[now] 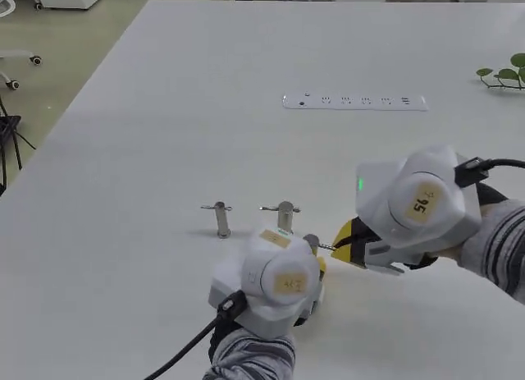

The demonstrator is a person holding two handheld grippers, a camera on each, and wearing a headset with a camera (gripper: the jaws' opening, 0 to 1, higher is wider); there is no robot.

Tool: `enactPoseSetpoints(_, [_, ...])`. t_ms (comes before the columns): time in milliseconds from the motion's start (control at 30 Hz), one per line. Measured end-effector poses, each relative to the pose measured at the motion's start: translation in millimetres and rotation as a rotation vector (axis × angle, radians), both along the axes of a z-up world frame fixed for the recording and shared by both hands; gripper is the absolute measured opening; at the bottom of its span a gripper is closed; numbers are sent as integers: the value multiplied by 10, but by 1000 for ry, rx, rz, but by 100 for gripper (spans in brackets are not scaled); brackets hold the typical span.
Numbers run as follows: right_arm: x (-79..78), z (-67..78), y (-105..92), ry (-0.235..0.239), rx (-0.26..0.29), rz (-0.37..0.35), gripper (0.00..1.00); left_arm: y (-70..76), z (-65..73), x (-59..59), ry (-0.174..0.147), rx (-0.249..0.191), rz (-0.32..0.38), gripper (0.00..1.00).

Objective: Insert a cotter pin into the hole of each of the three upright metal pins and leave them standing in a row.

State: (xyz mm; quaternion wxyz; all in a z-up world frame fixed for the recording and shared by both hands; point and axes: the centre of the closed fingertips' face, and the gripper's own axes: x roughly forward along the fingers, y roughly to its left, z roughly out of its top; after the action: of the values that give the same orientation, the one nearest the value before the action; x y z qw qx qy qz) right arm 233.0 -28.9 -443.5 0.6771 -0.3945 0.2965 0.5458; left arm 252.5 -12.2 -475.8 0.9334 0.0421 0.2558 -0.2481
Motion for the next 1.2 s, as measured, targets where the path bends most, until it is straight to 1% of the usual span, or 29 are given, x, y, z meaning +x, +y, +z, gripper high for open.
enactPoseSetpoints(200, [19,-14,23,-14,2,29,0,0,-1,2,0,4,13,9])
enactPoseSetpoints(267, [26,-19,28,-15,2,27,0,5,-1,5,0,6,20,9])
enactPoseSetpoints(400, [36,-20,67,-24,23,30,0,8,-1,6,0,4,30,9])
enactPoseSetpoints(533, [53,-20,98,-46,45,24,0,17,-2,12,3,10,52,9])
enactPoseSetpoints(567, [49,-19,99,-45,50,22,0,18,-2,13,5,9,57,9])
enactPoseSetpoints(667, [36,4,85,-25,70,-6,5,26,-3,19,9,10,71,9])
enactPoseSetpoints(833, [53,34,1,-23,63,-37,4,34,-3,25,9,15,89,9])
enactPoseSetpoints(900, [55,32,-12,-17,65,-43,2,35,-3,26,9,15,92,9])
enactPoseSetpoints(967, [60,23,-8,-10,72,-55,0,37,-3,26,10,15,96,9])
enactPoseSetpoints(1200, [55,-1,32,6,80,-65,0,40,-7,25,18,9,111,9])
